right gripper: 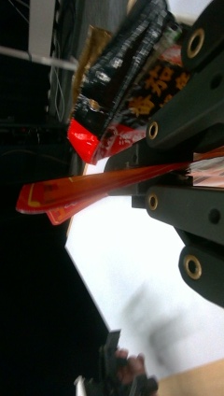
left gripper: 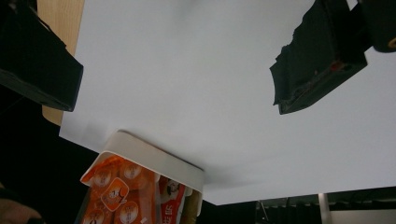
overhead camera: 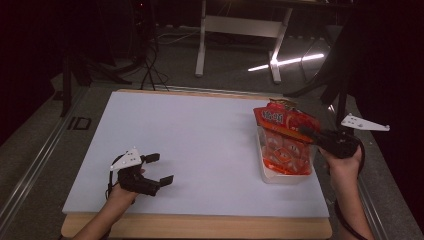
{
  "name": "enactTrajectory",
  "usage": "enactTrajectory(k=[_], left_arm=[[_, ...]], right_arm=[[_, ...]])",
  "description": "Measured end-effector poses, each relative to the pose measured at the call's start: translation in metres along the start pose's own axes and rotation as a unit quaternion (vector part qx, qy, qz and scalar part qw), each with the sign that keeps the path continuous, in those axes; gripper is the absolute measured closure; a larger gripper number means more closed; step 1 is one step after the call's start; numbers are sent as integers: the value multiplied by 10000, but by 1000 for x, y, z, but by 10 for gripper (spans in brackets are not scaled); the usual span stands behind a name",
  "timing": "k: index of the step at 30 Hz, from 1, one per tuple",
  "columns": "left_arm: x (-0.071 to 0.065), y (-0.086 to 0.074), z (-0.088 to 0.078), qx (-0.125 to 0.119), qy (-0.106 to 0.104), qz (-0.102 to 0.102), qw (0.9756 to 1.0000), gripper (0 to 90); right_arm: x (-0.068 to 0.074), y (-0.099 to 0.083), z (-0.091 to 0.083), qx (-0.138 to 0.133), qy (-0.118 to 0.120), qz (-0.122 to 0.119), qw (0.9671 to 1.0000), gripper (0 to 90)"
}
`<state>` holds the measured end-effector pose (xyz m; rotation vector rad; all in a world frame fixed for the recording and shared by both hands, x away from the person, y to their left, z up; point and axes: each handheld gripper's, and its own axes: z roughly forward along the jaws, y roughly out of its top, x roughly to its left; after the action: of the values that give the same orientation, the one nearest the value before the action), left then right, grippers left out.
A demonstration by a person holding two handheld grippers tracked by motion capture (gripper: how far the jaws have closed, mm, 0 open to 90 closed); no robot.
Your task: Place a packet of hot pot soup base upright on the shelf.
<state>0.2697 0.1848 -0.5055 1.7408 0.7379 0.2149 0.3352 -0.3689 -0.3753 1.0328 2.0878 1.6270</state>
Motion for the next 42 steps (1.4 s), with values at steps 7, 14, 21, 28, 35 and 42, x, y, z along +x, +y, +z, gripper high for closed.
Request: enactTrajectory(k=[7,14,21,28,35,42], left_arm=[[1,-1,1,30,-8,1,10000,17],[0,-3,2,69,-26,3,10000,17],[0,-3,3,53,-33,5,10000,17],[0,-4,5,84,-59,-13,9999,17],[0,-5,4,106,-72,-15,9999,17],[0,-6,3,85,-98,-13,9999,17]], right_arm=[[-8,-12,-8,-24,-176,75,9998,898],[-14,-29,-10,85,-275,118,9995,895],[-11,-27,-10,75,-311,165,9994,825],[5,-2,-20,-278,-333,-20,9991,653],[36,38,-19,-264,-442,-532,9973,391],[60,47,-1,-239,-188,-662,9973,269]])
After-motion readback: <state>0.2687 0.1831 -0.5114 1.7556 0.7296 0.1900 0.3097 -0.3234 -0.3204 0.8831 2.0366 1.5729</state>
